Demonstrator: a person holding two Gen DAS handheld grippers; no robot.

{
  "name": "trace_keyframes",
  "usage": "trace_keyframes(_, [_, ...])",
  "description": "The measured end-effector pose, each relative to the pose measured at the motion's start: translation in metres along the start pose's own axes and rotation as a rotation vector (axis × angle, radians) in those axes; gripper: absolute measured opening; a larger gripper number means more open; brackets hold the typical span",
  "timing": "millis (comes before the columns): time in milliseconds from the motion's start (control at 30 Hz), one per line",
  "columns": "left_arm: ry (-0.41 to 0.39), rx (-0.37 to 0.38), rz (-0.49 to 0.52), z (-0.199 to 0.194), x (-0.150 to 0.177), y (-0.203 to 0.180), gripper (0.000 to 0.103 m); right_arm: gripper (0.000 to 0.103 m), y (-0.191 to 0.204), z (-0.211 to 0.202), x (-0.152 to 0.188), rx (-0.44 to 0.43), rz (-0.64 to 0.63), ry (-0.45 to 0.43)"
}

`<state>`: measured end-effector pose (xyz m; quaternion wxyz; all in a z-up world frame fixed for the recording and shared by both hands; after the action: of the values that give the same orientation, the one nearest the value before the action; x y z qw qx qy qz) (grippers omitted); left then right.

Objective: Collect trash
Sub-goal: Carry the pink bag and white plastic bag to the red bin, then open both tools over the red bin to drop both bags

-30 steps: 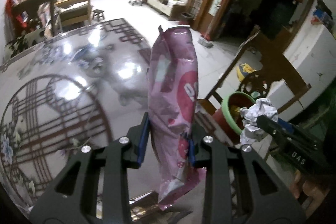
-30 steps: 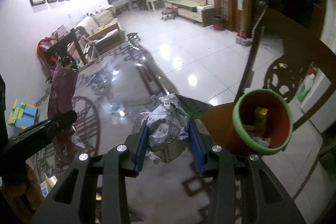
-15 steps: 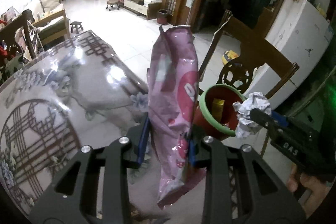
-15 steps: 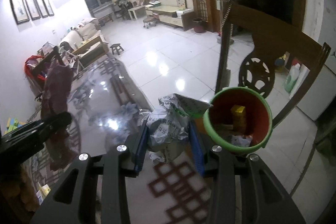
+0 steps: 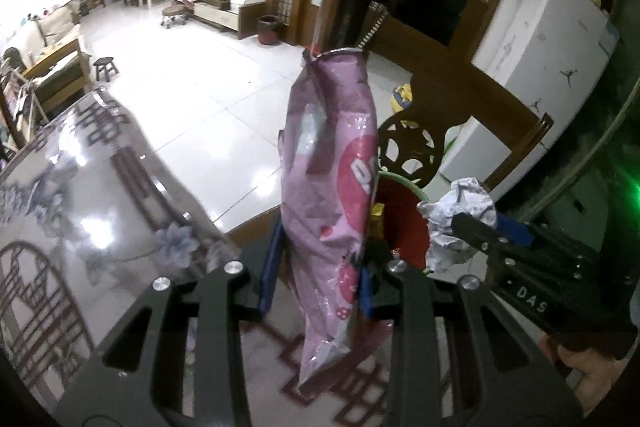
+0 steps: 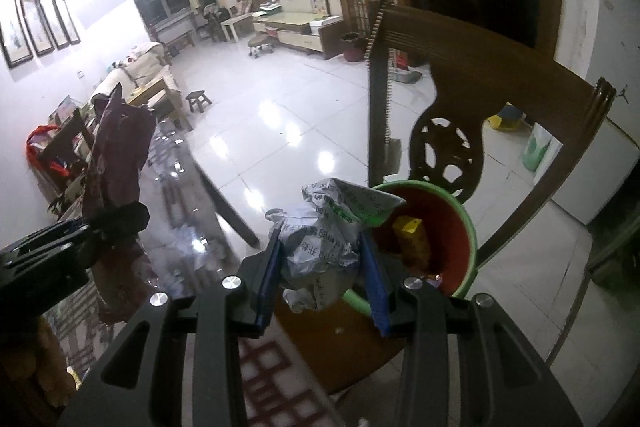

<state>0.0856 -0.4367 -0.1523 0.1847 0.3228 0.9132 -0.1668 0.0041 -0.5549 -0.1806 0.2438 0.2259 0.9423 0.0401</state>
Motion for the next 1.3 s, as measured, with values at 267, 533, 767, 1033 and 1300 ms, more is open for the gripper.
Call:
trace_keyframes(267, [0.088,-0.001,0.082,0.065,-0.022,-0.043,0.03,0.037,-0.054,0.032,-0.024,0.021,0.083,0.032])
trace_keyframes(533, [0.18,0.036,0.146,0.109,-0.031,-0.076,0.03,0.037,-0.082,0.047,-0.035,0.044,0.115,0.04])
trace_keyframes(767, [0.163,0.032,0.174,0.119,-0.049,-0.085,0.04,0.04,-0.095,0.059,-0.042,0.073,0.122,0.038])
trace_keyframes(1033, [0.104,0.045,0.185,0.096,-0.06,-0.072,0.072,0.052,-0.109,0.046,-0.042,0.133,0.175,0.002])
trace_keyframes(1300, [0.018,0.055,0.067,0.024,-0.038,-0.012,0.074,0.052,-0.065,0.022,-0.029,0.104,0.103,-0.011])
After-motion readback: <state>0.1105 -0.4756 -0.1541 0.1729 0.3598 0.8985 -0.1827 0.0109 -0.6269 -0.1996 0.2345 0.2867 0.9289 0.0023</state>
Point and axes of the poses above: each gripper's, at about its wrist camera, not at the fingertips, and z roughly the way its jaws point, y to its left, x to its underside, the point moved 6 cm from there along z, roughly the way its jaws point, and after that the axes turned 14 degrees about y, right-handed, at the moved point
